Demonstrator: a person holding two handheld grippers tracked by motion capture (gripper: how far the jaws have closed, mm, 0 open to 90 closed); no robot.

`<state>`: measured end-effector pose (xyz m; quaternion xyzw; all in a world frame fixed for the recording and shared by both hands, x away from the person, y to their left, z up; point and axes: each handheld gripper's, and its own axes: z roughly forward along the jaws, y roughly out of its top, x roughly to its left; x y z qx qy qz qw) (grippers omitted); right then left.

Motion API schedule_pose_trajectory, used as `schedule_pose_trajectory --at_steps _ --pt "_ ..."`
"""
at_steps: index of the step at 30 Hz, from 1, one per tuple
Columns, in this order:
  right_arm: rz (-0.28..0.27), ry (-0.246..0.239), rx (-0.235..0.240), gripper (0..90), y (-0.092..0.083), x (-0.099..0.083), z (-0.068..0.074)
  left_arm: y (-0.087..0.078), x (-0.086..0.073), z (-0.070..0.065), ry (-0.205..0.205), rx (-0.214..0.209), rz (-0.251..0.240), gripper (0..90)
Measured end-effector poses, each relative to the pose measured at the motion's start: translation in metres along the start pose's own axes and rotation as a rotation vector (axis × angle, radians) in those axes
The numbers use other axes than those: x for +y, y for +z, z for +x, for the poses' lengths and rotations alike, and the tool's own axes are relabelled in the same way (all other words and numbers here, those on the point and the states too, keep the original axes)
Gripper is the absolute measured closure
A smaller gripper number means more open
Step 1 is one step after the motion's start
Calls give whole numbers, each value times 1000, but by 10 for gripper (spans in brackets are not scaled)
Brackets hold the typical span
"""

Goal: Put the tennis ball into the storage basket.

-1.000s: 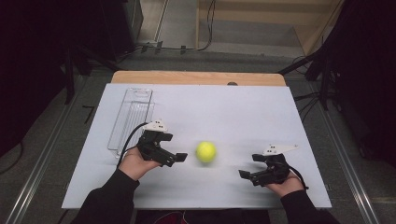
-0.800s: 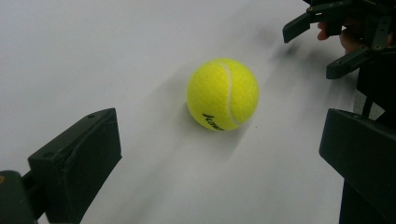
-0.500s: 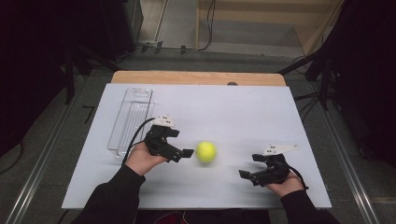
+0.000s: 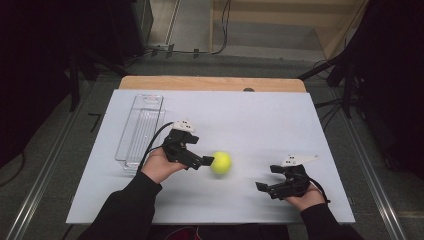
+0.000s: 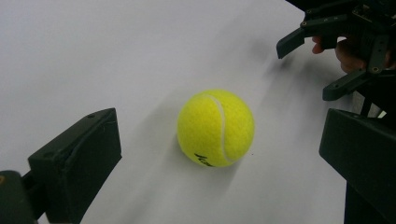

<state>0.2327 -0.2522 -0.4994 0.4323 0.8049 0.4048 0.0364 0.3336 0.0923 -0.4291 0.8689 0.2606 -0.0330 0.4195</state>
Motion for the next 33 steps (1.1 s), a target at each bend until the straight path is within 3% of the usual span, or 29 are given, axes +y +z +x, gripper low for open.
schedule_pose_trajectory --at_steps 33 --pt "3 -2 -2 68 1 0 0 38 23 2 1 -21 15 0"
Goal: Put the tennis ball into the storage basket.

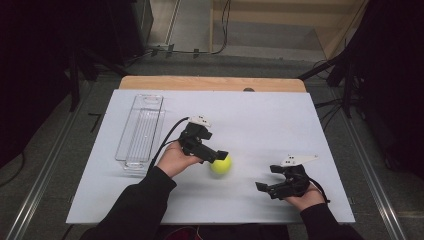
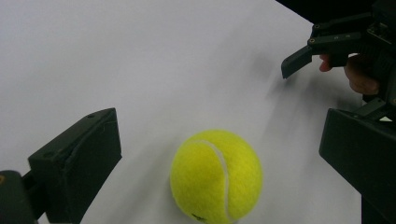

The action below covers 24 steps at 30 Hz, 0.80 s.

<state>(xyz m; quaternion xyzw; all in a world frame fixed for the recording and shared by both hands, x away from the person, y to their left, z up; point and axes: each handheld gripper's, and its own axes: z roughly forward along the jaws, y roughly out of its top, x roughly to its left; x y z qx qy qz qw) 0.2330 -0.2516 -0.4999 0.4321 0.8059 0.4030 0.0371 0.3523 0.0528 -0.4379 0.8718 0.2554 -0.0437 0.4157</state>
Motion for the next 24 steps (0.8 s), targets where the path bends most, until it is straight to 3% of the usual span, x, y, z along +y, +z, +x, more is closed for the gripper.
schedule_pose_trajectory --at_steps 12,24 --pt "1 -1 2 68 1 0 1 16 9 -4 28 -1 13 0" --pt "0 -4 1 68 0 0 1 24 6 -6 42 -1 22 0"
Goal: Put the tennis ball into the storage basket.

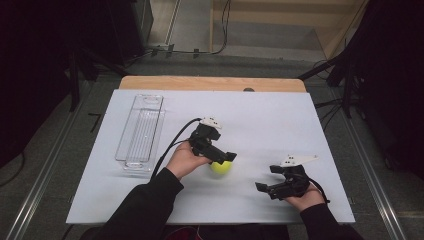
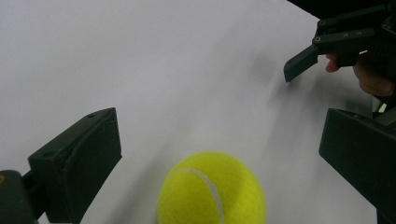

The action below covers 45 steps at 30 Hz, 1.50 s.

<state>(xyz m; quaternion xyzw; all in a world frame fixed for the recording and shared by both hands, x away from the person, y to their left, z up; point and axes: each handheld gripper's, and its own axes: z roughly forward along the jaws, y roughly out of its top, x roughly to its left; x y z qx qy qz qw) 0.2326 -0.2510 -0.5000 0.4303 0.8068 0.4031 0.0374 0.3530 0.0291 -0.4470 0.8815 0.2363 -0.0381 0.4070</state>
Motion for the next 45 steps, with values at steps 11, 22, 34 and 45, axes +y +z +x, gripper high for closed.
schedule_pose_trajectory --at_steps 11,22,34,45 --pt "0 2 2 68 -1 0 0 5 -7 -1 9 -5 11 0" --pt "0 2 2 68 -1 0 0 8 -14 -1 4 -10 14 0" --pt "2 3 3 68 -1 0 0 12 -21 -1 -5 -17 0 0" --pt "1 4 1 68 -1 0 0 19 -32 0 -14 2 27 17"
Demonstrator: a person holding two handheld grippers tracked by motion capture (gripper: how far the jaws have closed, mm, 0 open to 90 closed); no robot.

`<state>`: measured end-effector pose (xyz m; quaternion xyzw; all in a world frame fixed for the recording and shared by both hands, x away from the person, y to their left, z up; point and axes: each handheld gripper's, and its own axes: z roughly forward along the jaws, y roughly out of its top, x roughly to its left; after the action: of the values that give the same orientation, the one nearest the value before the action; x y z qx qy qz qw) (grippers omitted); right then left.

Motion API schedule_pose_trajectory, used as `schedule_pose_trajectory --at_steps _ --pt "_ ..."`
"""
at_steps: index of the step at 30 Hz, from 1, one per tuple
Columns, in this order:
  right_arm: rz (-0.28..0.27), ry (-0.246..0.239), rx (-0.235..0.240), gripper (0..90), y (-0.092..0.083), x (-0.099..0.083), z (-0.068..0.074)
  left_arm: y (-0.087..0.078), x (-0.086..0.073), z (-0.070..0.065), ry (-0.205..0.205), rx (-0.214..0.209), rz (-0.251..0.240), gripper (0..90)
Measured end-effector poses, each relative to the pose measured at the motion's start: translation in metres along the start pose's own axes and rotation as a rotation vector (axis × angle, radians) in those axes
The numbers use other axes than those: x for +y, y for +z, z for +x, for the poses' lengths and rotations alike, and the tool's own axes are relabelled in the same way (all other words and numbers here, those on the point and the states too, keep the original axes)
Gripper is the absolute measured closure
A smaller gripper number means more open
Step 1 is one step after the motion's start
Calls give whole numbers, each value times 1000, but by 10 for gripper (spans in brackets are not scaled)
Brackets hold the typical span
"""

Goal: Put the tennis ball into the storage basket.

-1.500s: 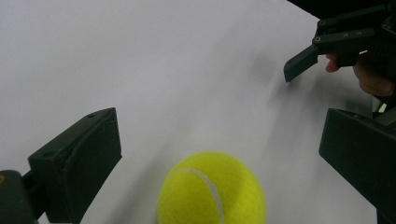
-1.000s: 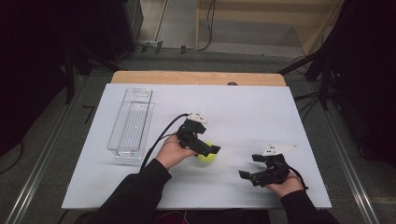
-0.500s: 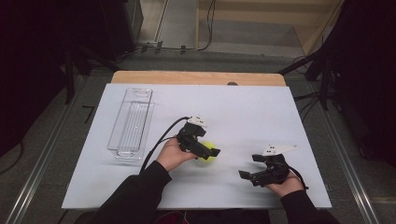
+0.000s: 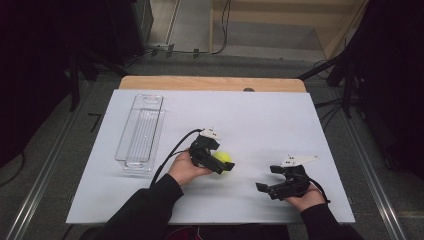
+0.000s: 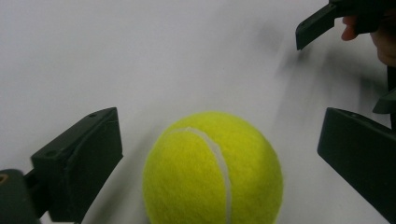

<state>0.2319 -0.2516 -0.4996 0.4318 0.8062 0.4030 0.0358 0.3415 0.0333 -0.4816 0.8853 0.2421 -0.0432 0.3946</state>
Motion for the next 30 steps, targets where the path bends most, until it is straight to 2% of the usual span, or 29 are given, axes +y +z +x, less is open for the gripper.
schedule_pose_trajectory --at_steps 9,12,25,28,30 --pt "-1 -2 0 68 0 0 0 5 -8 2 0 6 27 17" --pt "0 -2 0 68 0 0 0 7 -10 1 15 27 27 49" --pt "-1 -3 1 68 0 0 0 14 -17 1 29 27 61 68" --pt "-1 -3 0 68 0 0 0 15 -19 0 31 28 58 138" --pt "1 -1 1 68 0 0 0 15 -20 0 40 34 46 141"
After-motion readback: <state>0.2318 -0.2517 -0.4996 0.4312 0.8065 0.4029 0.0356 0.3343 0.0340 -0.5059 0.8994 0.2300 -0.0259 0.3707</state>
